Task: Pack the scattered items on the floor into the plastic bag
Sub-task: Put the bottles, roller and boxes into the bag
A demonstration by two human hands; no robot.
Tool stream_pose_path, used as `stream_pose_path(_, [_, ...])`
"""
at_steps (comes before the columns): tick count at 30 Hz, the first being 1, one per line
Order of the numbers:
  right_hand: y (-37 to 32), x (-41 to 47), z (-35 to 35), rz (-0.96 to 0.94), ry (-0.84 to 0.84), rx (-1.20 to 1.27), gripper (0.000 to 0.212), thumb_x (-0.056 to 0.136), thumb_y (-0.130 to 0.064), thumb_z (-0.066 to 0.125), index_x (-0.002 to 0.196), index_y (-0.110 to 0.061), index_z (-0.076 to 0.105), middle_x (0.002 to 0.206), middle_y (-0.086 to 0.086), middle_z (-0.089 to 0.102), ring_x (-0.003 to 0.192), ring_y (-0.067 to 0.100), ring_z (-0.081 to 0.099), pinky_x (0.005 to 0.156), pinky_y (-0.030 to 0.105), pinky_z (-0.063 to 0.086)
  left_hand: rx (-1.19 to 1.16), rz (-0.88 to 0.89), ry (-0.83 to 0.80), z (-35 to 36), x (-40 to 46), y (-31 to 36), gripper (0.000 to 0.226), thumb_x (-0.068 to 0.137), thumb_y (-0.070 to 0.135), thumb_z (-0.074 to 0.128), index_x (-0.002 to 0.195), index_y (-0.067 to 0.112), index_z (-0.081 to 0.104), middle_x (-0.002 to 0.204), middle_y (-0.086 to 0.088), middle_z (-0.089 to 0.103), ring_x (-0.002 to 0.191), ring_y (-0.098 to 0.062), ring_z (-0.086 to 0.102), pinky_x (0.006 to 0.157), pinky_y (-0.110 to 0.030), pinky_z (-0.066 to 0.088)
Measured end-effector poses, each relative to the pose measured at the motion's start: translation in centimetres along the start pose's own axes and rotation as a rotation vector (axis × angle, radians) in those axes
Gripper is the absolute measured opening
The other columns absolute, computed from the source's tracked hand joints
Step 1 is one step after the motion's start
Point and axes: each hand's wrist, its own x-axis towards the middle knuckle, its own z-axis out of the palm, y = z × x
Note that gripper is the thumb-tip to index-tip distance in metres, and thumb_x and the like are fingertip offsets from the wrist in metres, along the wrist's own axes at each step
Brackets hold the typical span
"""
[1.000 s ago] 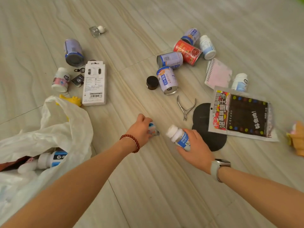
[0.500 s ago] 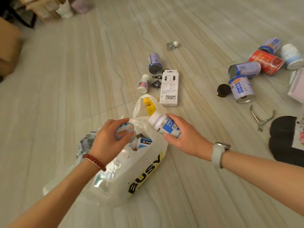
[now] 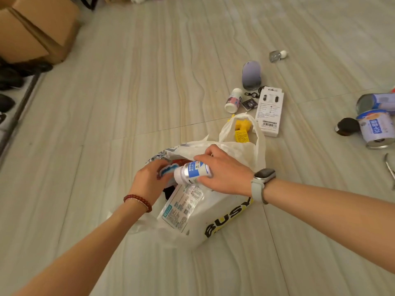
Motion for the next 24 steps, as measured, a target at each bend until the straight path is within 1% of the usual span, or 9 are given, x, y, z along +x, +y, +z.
stream_pose_path(4, [-1.4,1.5,0.8,-0.023,0.124,-0.124,0.044,0.086,-0.029,0.053,0.124,-0.012,0.04,0.122,0.008,0.042,0.111,0.025,0.044,0.083,0.038,0.048,0.142,0.006,0.235,-0.2,0.7,-0.1,0.034,0.085,0.02,0.058,0.116,0.009,0.055,0.12,-0.013,0.057,0.11,-0.033,0.049,0.09,-0.042,0.038])
stream_pose_path(7, [-1.8,2.3,1.0,-0.061,0.2,-0.239,0.041,0.087,-0.026,0.054,0.122,-0.01,0.041,0.122,0.009,0.042,0.111,0.026,0.043,0.078,0.034,0.046,0.201,-0.277,-0.003,-0.1,1.3,-1.2,0.054,0.089,0.037,0.048,0.136,0.014,0.032,0.136,-0.014,0.044,0.121,-0.034,0.043,0.098,-0.045,0.035])
stream_pose_path(9, [-1.9,2.8,1.3,-0.089,0.215,-0.262,0.041,0.087,-0.023,0.054,0.124,-0.01,0.041,0.125,0.01,0.038,0.114,0.026,0.039,0.078,0.033,0.048,0.123,-0.325,-0.128,0.2,1.4,-1.9,0.046,0.091,0.036,0.046,0.128,0.008,0.041,0.122,-0.019,0.056,0.108,-0.034,0.054,0.084,-0.038,0.044])
stream_pose_path(11, [-2.0,3.2,1.7,-0.142,0.178,-0.207,0.044,0.088,-0.016,0.05,0.13,-0.01,0.039,0.129,0.011,0.035,0.118,0.026,0.037,0.085,0.035,0.05,0.033,-0.261,-0.034,-0.1,1.4,-1.9,0.03,0.092,0.028,0.048,0.105,0.001,0.053,0.094,-0.018,0.062,0.089,-0.036,0.058,0.065,-0.032,0.038])
stream_pose_path(12, [-1.9,3.4,2.0,-0.171,0.143,-0.168,0.047,0.089,-0.014,0.049,0.134,-0.01,0.036,0.131,0.011,0.035,0.12,0.025,0.038,0.089,0.036,0.049,-0.01,-0.237,0.037,-0.5,1.4,-1.9,0.026,0.092,0.024,0.049,0.1,0.0,0.054,0.087,-0.017,0.06,0.085,-0.036,0.057,0.063,-0.031,0.034])
stream_pose_path(15, [-1.3,3.8,2.5,-0.244,0.037,-0.225,0.047,0.09,-0.015,0.05,0.135,-0.013,0.037,0.135,0.006,0.045,0.123,0.022,0.043,0.098,0.036,0.044,-0.056,-0.202,0.213,-2.0,1.6,-2.0,0.025,0.092,0.021,0.048,0.106,0.001,0.056,0.097,-0.019,0.06,0.087,-0.033,0.054,0.069,-0.029,0.033])
stream_pose_path(19, [-1.1,4.2,3.3,-0.249,0.222,-0.617,0.037,0.07,-0.025,0.072,0.104,-0.021,0.06,0.106,-0.001,0.062,0.099,0.019,0.058,0.081,0.033,0.046,-0.018,-0.182,0.283,-2.8,1.4,-2.4,0.025,0.092,0.02,0.048,0.11,0.004,0.057,0.101,-0.019,0.057,0.078,-0.022,0.045,0.067,-0.031,0.033])
stream_pose_path(21, [-1.2,4.7,3.1,-0.188,0.243,-0.64,0.03,0.077,-0.023,0.065,0.107,-0.022,0.059,0.111,0.001,0.056,0.104,0.02,0.052,0.087,0.036,0.041,0.043,-0.184,0.277,-2.5,1.4,-2.3,0.027,0.093,0.023,0.046,0.113,0.009,0.056,0.104,-0.016,0.055,0.077,-0.025,0.048,0.065,-0.032,0.036])
stream_pose_path(24, [-1.1,5.7,3.0,-0.111,0.191,-0.597,0.025,0.089,-0.024,0.05,0.113,-0.02,0.059,0.123,0.004,0.046,0.116,0.023,0.039,0.095,0.039,0.032,0.097,-0.16,0.176,-1.9,1.6,-1.7,0.032,0.091,0.03,0.049,0.118,0.015,0.055,0.113,-0.012,0.052,0.096,-0.031,0.055,0.074,-0.035,0.044])
